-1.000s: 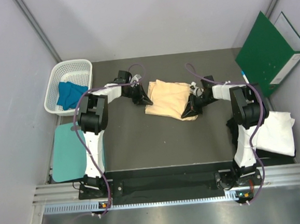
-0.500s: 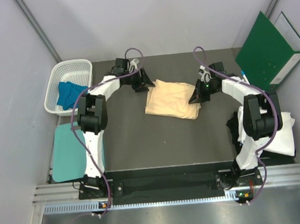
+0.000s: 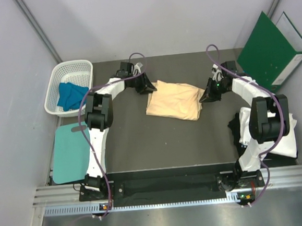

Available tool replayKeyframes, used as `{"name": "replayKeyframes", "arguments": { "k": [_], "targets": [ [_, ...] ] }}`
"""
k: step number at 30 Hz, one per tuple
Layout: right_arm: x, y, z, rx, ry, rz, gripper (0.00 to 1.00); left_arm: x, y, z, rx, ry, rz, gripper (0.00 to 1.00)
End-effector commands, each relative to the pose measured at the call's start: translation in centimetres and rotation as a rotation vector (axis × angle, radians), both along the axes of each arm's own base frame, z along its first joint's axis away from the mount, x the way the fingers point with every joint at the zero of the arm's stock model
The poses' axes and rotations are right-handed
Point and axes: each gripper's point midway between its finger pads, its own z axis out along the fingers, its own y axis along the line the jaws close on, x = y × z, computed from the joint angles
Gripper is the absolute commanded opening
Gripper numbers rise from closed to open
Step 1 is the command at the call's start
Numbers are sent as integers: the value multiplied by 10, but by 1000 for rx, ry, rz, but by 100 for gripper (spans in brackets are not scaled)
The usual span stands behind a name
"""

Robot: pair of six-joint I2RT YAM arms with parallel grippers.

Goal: Fold and stack the t-shirts
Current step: Smooth out wrinkles on the folded tshirt

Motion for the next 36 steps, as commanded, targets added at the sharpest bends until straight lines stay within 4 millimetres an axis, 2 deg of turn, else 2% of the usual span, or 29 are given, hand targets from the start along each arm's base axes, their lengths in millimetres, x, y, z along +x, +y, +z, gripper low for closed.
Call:
{"name": "replayKeyframes", "arguments": {
  "k": [1, 2, 3, 4, 10, 16, 18, 21, 23, 24, 25, 26, 27, 29, 30, 31, 32, 33, 35, 36],
  "targets": [
    [8, -23, 34, -35, -106, -36, 0, 9, -3, 12, -30, -51, -16, 28],
    [7, -23, 34, -36, -104, -34, 0, 9, -4, 12, -33, -50, -18, 14],
    [7, -34, 33, -42, -99, -56, 0, 10, -3, 12, -30, -51, -14, 2],
    [6, -40, 33, -47, -97, -69, 0, 10, -2, 13, -24, -53, -11, 0],
    [-2, -58, 35, -126, -90, -100, 0, 12, 20, 18, 13, -69, 45, 0],
    [-9, -85, 45, -298, -77, -150, 0, 6, 45, 8, 57, -43, 83, 0],
    [-12, -97, 55, -383, -85, -165, 3, 3, 51, 8, 59, -41, 90, 0],
    [-17, -104, 68, -498, -112, -171, 12, -1, 57, 7, 70, -36, 95, 0],
    [-21, -102, 74, -557, -129, -167, 32, -2, 59, 9, 74, -38, 95, 0],
    [-25, -104, 74, -624, -131, -165, 48, -2, 61, 14, 75, -41, 99, 0],
    [-28, -102, 75, -654, -140, -161, 79, -3, 62, 16, 74, -38, 100, 0],
    [-30, -101, 78, -689, -158, -162, 96, -3, 63, 18, 79, -40, 104, 0],
    [-34, -108, 79, -780, -153, -200, 100, -3, 64, 28, 82, -52, 106, 0],
    [-39, -112, 76, -819, -130, -226, 99, -8, 67, 34, 98, -35, 110, 0],
    [-42, -114, 73, -828, -111, -244, 100, -9, 67, 46, 101, -56, 108, 0],
    [-44, -116, 71, -840, -99, -253, 100, -10, 69, 51, 108, -62, 111, 2],
    [-47, -117, 67, -849, -74, -246, 100, -13, 72, 54, 125, -61, 120, 12],
    [-49, -116, 65, -855, -66, -231, 100, -16, 73, 63, 135, -84, 111, 32],
    [-57, -120, 62, -910, -32, -221, 100, -21, 78, 67, 158, -83, 115, 50],
    [-58, -123, 65, -978, -38, -217, 100, -23, 81, 70, 178, -94, 115, 73]
  ]
}}
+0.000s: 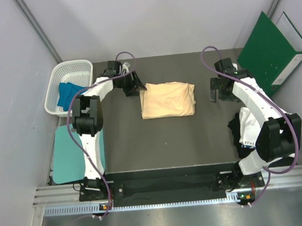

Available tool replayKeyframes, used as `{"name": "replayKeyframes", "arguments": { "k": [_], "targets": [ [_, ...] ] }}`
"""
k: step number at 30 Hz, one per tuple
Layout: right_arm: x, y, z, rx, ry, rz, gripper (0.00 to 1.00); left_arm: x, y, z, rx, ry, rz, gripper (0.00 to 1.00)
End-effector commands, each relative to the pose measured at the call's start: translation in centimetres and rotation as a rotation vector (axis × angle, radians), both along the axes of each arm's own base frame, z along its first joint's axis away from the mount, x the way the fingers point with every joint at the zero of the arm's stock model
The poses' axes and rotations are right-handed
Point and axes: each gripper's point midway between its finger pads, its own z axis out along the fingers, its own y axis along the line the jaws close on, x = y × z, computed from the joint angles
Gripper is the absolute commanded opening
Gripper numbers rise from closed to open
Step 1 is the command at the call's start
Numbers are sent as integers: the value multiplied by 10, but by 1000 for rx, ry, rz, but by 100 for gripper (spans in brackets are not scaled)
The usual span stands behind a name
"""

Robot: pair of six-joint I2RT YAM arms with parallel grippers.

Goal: Fold and stack the t-shirts
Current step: Smooth out wrinkles on the folded tshirt, then put the neatly folded tshirt into the corner of the board with the right arm

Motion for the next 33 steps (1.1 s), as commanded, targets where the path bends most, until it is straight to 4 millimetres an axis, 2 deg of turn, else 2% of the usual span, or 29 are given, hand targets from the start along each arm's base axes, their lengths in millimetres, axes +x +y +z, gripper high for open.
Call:
{"name": "replayKeyframes", "arguments": {
  "k": [1, 3, 5, 6, 7, 8, 12, 14, 15, 17, 21, 26, 29, 33],
  "targets": [
    [-17, -22, 6, -226, 46, -60, 100, -5, 19, 52, 70, -109, 8, 80],
    [-27, -25, 3, -338, 95, -75, 100, -9, 22, 53, 85, -99, 9, 94],
    [-40, -26, -8, -416, 161, -116, 100, -10, 24, 54, 85, -93, 13, 99],
    [-42, -24, -7, -487, 156, -115, 99, -11, 25, 54, 86, -89, 14, 99],
    [-47, -22, -17, -528, 197, -123, 100, -12, 26, 54, 87, -88, 15, 99],
    [-59, -21, -20, -555, 227, -158, 100, -12, 27, 54, 87, -86, 21, 99],
    [-81, -3, -37, -636, 270, -138, 100, -13, 28, 55, 72, -80, 32, 99],
    [-92, -4, -50, -658, 298, -154, 94, -11, 27, 55, 58, -87, 30, 99],
    [-96, -4, -55, -664, 311, -160, 85, -12, 26, 55, 54, -81, 34, 99],
    [-103, -9, -67, -701, 347, -175, 80, -11, 25, 54, 42, -80, 31, 99],
    [-110, -22, -84, -782, 406, -196, 84, -12, 24, 52, 33, -73, 23, 99],
    [-135, -52, -103, -866, 515, -292, 87, -12, 24, 53, 12, -76, 21, 99],
    [-126, -56, -101, -855, 493, -320, 87, -12, 22, 51, -5, -67, 16, 99],
    [-119, -75, -98, -862, 497, -377, 83, -12, 18, 50, -33, -52, 9, 99]
  ]
}}
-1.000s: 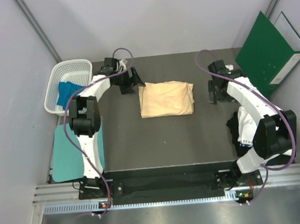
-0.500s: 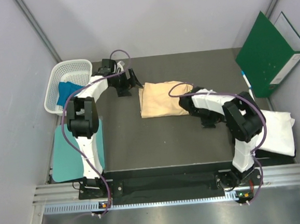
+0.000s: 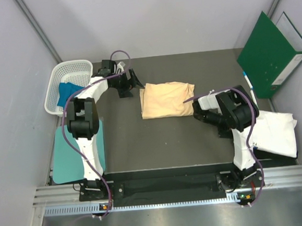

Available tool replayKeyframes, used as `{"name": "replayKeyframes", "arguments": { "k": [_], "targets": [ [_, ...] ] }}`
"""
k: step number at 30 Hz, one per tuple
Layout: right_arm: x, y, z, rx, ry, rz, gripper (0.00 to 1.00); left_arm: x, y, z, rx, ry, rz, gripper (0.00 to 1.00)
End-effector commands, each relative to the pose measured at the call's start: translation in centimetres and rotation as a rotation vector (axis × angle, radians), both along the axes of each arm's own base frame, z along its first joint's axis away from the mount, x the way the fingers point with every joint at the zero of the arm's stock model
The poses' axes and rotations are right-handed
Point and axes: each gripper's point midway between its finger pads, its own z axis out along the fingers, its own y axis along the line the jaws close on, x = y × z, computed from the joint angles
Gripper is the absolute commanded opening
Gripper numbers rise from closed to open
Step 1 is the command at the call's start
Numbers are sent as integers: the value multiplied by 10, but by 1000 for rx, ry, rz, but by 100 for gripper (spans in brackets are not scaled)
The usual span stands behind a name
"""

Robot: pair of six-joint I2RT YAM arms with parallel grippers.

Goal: Fold and stack the t-shirts
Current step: Put the neatly folded tshirt into the corner of the board with the right arm

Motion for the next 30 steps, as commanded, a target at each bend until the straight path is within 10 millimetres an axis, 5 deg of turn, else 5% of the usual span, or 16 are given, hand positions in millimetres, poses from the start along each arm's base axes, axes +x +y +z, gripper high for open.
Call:
{"name": "replayKeyframes", "arguments": {
  "k": [1, 2, 3, 6, 13, 19, 25, 30],
  "targets": [
    [9, -18, 3, -39, -58, -68, 78, 5, -5, 19, -59, -49, -15, 99],
    [12, -24, 3, -43, -56, -85, 70, 5, -5, 21, -60, -52, -15, 99],
    [15, -29, 3, -47, -57, -95, 42, 6, -5, 21, -59, -52, -14, 99],
    [23, -37, 5, -48, -63, -108, 0, 7, -4, 22, -62, -58, -15, 99],
    [47, -20, 16, 17, -120, -24, 0, 7, 1, 22, -54, -56, -7, 99],
    [69, 42, 8, 122, -89, 114, 0, 8, 3, 20, -46, -55, -4, 99],
    [94, 128, -1, 326, -58, 294, 0, 7, 3, 16, -44, -38, -3, 99],
    [97, 178, -4, 519, -50, 328, 0, 8, 4, 16, -40, -40, -2, 99]
  ]
}}
